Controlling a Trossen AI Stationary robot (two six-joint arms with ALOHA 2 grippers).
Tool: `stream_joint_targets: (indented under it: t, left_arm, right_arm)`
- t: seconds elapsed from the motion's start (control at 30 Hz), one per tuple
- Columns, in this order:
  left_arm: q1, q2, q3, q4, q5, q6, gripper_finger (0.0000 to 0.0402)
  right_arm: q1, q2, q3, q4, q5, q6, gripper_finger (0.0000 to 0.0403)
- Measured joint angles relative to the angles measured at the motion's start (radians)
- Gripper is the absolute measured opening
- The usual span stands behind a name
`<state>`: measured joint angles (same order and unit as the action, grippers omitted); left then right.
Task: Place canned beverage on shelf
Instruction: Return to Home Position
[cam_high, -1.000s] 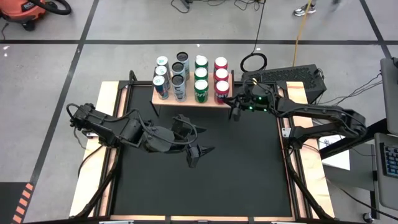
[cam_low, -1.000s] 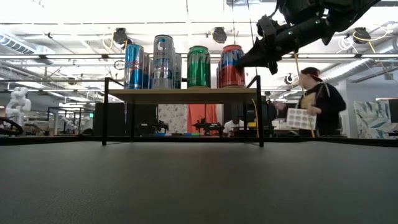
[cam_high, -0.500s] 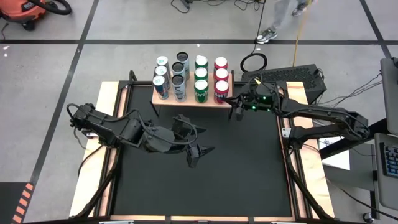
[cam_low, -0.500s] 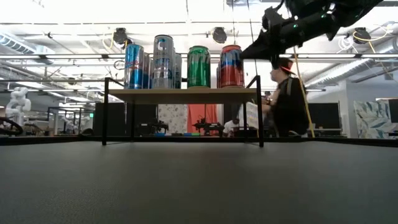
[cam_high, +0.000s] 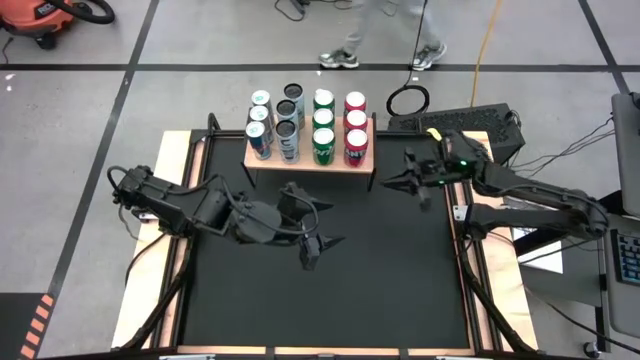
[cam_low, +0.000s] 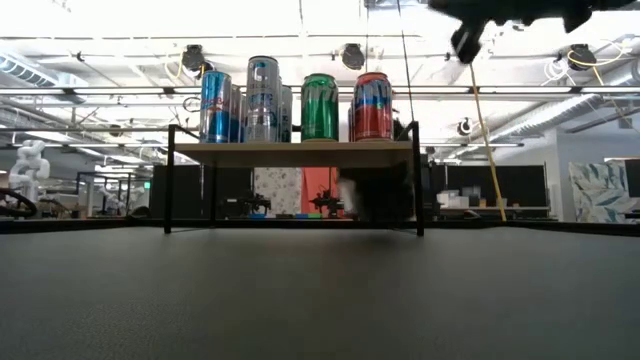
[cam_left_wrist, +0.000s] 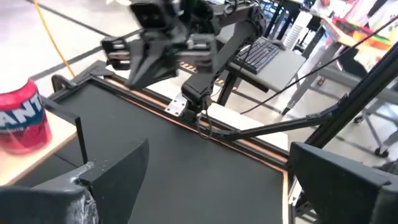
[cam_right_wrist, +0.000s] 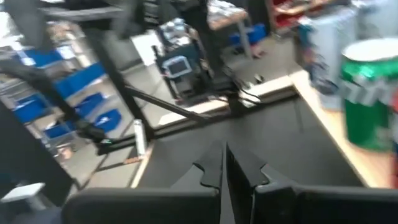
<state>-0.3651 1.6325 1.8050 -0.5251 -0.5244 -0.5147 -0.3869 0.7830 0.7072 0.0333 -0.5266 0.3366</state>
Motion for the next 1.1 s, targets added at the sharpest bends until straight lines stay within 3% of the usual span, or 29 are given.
stream_joint_targets:
  t: [0.17,0.5,0.77,0.9,1.1]
  left_arm:
    - [0.009,-0.029,0.0,-0.001,0.052,0.071,0.0346]
    - [0.011,-0.123,0.0,-0.03,0.076,0.186,0.016]
    - [-0.003,-0.179,0.0,-0.237,0.079,0.188,0.0029]
    - [-0.003,-0.178,0.0,-0.274,0.076,0.19,0.0003]
    - [0.014,-0.168,0.0,-0.32,0.071,0.182,0.0006]
  right_arm:
    - [0.08,-0.088,0.074,-0.086,0.055,-0.008,0.0]
    - [0.234,-0.097,0.367,-0.458,0.351,-0.125,0.0]
    - [0.318,-0.12,0.399,-0.53,0.412,-0.17,0.0]
    - [0.336,-0.122,0.399,-0.58,0.427,-0.243,0.0]
    - [0.337,-0.128,0.399,-0.665,0.424,-0.326,0.0]
